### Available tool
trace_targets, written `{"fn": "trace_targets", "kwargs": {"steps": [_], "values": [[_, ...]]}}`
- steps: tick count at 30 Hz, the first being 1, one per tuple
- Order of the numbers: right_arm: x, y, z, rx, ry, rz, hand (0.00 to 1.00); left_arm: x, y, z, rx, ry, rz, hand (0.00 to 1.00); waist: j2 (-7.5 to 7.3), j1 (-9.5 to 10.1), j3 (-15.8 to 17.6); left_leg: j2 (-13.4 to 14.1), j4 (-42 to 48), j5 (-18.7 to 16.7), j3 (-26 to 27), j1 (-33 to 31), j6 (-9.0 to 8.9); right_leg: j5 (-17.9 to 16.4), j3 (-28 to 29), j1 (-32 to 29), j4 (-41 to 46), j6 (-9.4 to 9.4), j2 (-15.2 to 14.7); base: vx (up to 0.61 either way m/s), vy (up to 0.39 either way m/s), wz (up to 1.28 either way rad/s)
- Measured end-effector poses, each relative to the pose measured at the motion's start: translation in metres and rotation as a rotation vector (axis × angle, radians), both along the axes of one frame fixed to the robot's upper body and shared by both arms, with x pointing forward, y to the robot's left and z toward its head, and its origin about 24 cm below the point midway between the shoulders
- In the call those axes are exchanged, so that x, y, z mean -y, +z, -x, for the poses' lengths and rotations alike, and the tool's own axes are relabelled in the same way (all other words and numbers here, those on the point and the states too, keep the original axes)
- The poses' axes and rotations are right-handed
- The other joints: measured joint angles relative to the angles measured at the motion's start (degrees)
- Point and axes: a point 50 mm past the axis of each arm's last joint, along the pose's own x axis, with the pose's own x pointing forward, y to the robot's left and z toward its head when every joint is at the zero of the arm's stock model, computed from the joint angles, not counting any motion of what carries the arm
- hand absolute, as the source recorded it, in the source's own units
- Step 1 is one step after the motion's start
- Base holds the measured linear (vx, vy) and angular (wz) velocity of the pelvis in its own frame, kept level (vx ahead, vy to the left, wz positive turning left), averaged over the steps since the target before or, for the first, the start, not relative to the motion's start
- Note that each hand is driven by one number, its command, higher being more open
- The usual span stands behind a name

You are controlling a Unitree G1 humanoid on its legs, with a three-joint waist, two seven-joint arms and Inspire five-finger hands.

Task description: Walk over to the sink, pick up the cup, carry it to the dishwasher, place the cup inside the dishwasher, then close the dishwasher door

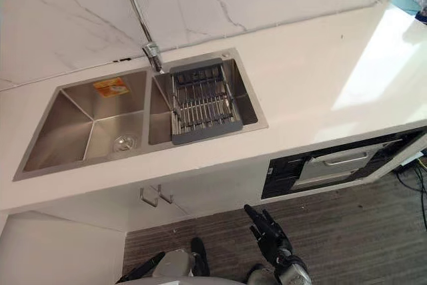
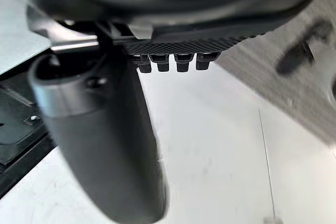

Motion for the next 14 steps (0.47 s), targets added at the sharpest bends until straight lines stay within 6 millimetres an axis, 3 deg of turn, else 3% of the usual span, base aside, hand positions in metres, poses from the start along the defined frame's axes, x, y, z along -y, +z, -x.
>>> {"fn": "trace_targets", "kwargs": {"steps": [3, 8, 10, 11, 12, 13, 14], "values": [[0.006, -0.005, 0.014, -0.069, 0.043, 0.093, 1.0, 0.003, -0.001, 0.003, 0.014, 0.034, 0.067, 1.0, -1.04, -0.3, -0.52, -0.83, -1.74, 0.01, 0.84, 0.91, 0.01, 0.15, 0.48, 0.0, -0.51, 0.55, -0.44, 0.09, 0.064, -0.08], [0.012, -0.018, 0.045, -0.281, 0.06, 0.229, 1.0, 0.01, -0.001, 0.001, 0.06, 0.121, 0.219, 1.0, -4.6, -0.25, -2.52, -3.05, -5.44, -0.3, 2.88, 3.0, 0.49, 0.1, 1.81, -0.13, -1.41, 2.35, -1.85, 0.13, 0.073, -0.12], [0.009, -0.021, 0.049, -0.338, 0.058, 0.245, 1.0, 0.004, -0.001, 0.003, 0.044, 0.117, 0.216, 1.0, -6.21, -0.39, -3.44, -4.3, -5.49, -1.46, 3.19, 3.0, 1.4, -1.74, 1.95, -1.34, 1.55, 3.54, -3.78, 0.17, 0.098, 0.05], [0.009, -0.024, 0.057, -0.398, 0.076, 0.274, 1.0, 0.0, 0.0, 0.004, 0.022, 0.091, 0.217, 1.0, -7.62, -0.5, -4.18, -5.91, -5.42, -3.02, 3.45, 3.15, 1.75, -4.82, 1.64, -3.1, 8.05, 4.98, -7.46, 0.22, 0.125, 0.23], [0.01, -0.024, 0.06, -0.426, 0.083, 0.288, 1.0, -0.001, 0.0, 0.003, 0.015, 0.072, 0.215, 1.0, -8.0, -0.68, -4.35, -6.55, -5.56, -3.55, 2.98, 3.34, 1.63, -5.63, 1.76, -4.04, 12.18, 5.41, -9.07, 0.23, 0.116, 0.47], [0.011, -0.025, 0.064, -0.471, 0.085, 0.298, 1.0, -0.001, -0.001, 0.002, 0.001, 0.037, 0.216, 1.0, -8.14, -0.83, -4.29, -7.81, -5.83, -4.26, 1.58, 3.88, 2.12, -6.06, 3.68, -7.4, 22.63, 5.86, -13.3, 0.27, 0.15, 0.63], [0.011, -0.025, 0.061, -0.467, 0.04, 0.288, 1.0, -0.004, 0.001, 0.0, 0.005, -0.005, 0.211, 1.0, -8.72, -1.23, -4.04, -8.94, -6.2, -4.41, -0.35, 4.71, 2.37, -4.54, 6.42, -10.21, 31.61, 4.92, -16.43, 0.22, 0.129, 0.53]]}}
